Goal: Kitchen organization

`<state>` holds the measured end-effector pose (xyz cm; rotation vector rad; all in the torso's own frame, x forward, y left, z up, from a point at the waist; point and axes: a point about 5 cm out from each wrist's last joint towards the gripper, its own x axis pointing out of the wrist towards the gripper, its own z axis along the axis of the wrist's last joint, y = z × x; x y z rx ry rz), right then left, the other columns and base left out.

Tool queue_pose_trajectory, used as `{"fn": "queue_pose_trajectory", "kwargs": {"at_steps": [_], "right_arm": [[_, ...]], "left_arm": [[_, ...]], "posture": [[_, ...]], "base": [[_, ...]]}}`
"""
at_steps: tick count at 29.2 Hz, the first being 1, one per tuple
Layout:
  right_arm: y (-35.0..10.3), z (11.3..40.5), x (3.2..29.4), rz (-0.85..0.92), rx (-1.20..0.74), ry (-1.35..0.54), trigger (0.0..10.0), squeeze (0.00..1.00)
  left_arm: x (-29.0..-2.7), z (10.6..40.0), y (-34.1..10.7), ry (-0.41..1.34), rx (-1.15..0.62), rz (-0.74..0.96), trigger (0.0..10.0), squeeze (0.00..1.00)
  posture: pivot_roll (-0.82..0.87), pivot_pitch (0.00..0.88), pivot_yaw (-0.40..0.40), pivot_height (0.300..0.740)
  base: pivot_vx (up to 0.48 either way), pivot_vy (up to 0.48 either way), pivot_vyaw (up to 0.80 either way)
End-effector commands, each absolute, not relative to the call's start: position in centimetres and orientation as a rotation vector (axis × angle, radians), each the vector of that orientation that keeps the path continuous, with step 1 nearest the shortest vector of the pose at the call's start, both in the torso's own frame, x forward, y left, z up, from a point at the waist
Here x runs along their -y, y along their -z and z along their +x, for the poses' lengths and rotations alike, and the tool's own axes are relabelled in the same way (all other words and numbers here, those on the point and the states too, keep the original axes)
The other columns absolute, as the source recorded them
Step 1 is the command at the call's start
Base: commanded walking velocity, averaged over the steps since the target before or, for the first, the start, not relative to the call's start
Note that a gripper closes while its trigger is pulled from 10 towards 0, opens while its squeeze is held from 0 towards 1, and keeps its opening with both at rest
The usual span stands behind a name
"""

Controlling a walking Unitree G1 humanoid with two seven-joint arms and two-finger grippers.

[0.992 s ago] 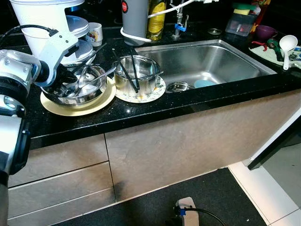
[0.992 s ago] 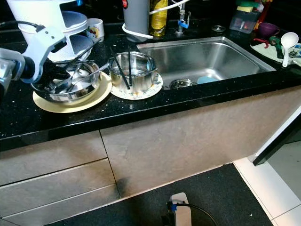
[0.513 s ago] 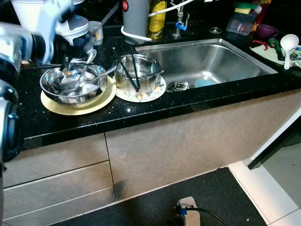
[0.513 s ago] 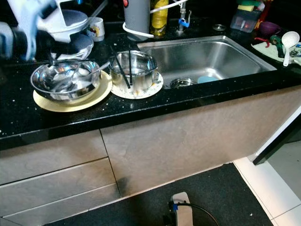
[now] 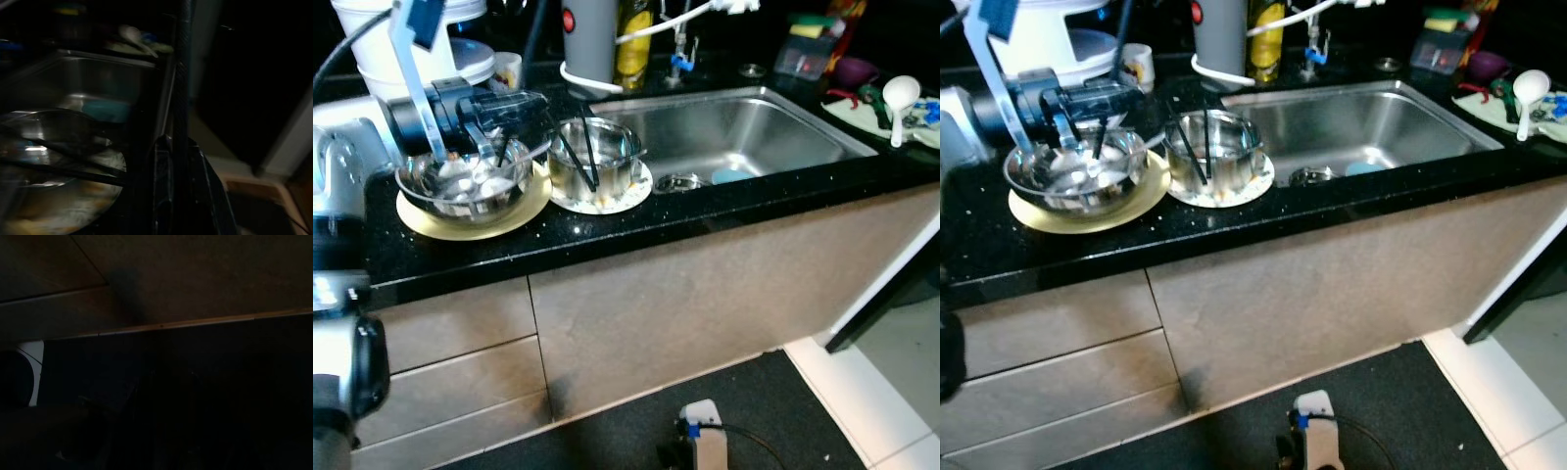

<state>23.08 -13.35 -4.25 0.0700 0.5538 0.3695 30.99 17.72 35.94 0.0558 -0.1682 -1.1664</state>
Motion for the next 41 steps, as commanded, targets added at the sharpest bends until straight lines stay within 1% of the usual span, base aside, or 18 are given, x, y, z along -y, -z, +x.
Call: {"fn": "queue_pose_trajectory", "kwargs": {"at_steps": [1, 2, 4, 5, 7, 9, 11, 12, 14, 17, 22, 23, 25, 27, 30, 33, 35, 41], "right_arm": [[4.6, 22.6, 13.4, 0.087, -0.574, -0.364, 10.0, 0.00], [4.6, 22.6, 13.4, 0.086, -0.572, -0.368, 10.0, 0.00], [4.6, 22.6, 13.4, 0.086, -0.572, -0.368, 10.0, 0.00], [4.5, 22.7, 13.3, 0.085, -0.569, -0.373, 10.0, 0.00], [4.3, 22.8, 13.3, 0.081, -0.558, -0.384, 10.0, 0.00], [4.3, 22.8, 13.3, 0.081, -0.558, -0.384, 10.0, 0.00], [4.1, 22.9, 13.3, 0.080, -0.543, -0.390, 10.0, 0.00], [4.1, 22.9, 13.3, 0.080, -0.543, -0.390, 10.0, 0.00], [3.8, 23.1, 13.2, 0.082, -0.519, -0.400, 10.0, 0.00], [3.6, 23.2, 13.1, 0.084, -0.505, -0.406, 10.0, 0.00], [2.0, 23.8, 12.7, 0.114, -0.407, -0.439, 10.0, 0.00], [2.0, 23.8, 12.7, 0.114, -0.407, -0.439, 10.0, 0.00], [1.0, 24.2, 12.5, 0.133, -0.356, -0.458, 10.0, 0.00], [0.8, 24.2, 12.5, 0.135, -0.349, -0.462, 10.0, 0.00], [0.3, 24.3, 12.3, 0.150, -0.326, -0.482, 10.0, 0.00], [0.0, 24.1, 12.2, 0.156, -0.327, -0.496, 10.0, 0.00], [1.0, 23.7, 12.3, 0.118, -0.394, -0.502, 10.0, 0.00], [1.9, 23.3, 12.3, 0.085, -0.460, -0.486, 10.0, 0.00]], "left_arm": [[-16.6, 29.7, -35.7, 1.235, 0.175, 0.060, 0.0, 0.00], [-15.9, 28.7, -34.0, 1.257, 0.125, 0.049, 0.0, 0.00], [-15.9, 28.7, -34.0, 1.257, 0.125, 0.049, 0.0, 0.00], [-15.5, 28.3, -32.2, 1.244, 0.073, 0.045, 0.0, 0.00], [-14.8, 27.7, -27.1, 1.123, -0.055, 0.123, 0.0, 0.00], [-14.8, 27.7, -27.1, 1.123, -0.055, 0.123, 0.0, 0.00], [-14.8, 27.5, -23.5, 1.012, -0.154, 0.208, 0.0, 0.00], [-14.8, 27.5, -23.5, 1.012, -0.154, 0.208, 0.0, 0.00], [-14.8, 27.1, -20.7, 0.923, -0.246, 0.267, 0.0, 0.00], [-14.7, 26.7, -19.8, 0.899, -0.272, 0.281, 0.0, 0.00], [-14.8, 26.9, -17.9, 0.693, -0.273, 0.169, 0.0, 0.00], [-14.8, 26.9, -17.9, 0.693, -0.273, 0.169, 0.0, 0.00], [-15.6, 27.0, -16.7, 0.584, -0.275, 0.143, 0.0, 0.00], [-15.8, 26.9, -16.4, 0.563, -0.271, 0.149, 0.0, 0.00], [-16.7, 26.6, -14.4, 0.488, -0.304, 0.237, 0.0, 0.00], [-16.7, 25.2, -11.9, 0.483, -0.378, 0.272, 0.0, 0.00], [-16.1, 23.5, -9.0, 0.578, -0.495, 0.311, 0.0, 0.00], [-15.9, 21.9, -4.8, 0.617, -0.611, 0.417, 0.0, 0.00]], "posture": [[0.03, 0.196, -0.031, 0.740], [0.03, 0.197, -0.032, 0.740], [0.03, 0.197, -0.032, 0.740], [0.03, 0.197, -0.032, 0.740], [0.01, 0.197, -0.047, 0.740], [0.01, 0.197, -0.047, 0.740], [0.01, 0.195, -0.051, 0.740], [0.01, 0.195, -0.051, 0.740], [0.01, 0.195, -0.055, 0.740], [0.01, 0.195, -0.055, 0.740], [0.00, 0.186, -0.052, 0.740], [0.00, 0.186, -0.052, 0.740], [0.00, 0.184, -0.051, 0.740], [0.00, 0.184, -0.051, 0.740], [0.00, 0.183, -0.050, 0.740], [0.00, 0.184, -0.050, 0.740], [0.00, 0.184, -0.052, 0.740], [0.00, 0.181, -0.055, 0.740]], "base": [[0.000, 0.000, 0.00], [0.000, 0.000, 0.00], [0.000, 0.000, 0.00], [0.000, 0.000, 0.00], [0.000, 0.000, 0.00], [0.000, 0.000, 0.00], [0.000, 0.000, 0.00], [0.000, 0.000, 0.00], [0.000, 0.000, 0.00], [0.000, 0.000, 0.00], [0.000, 0.000, 0.00], [0.000, 0.000, 0.00], [0.000, 0.000, 0.00], [0.000, 0.000, 0.00], [0.000, 0.000, 0.00], [0.000, 0.000, 0.00], [0.000, 0.000, 0.00], [0.000, 0.000, 0.00]]}}
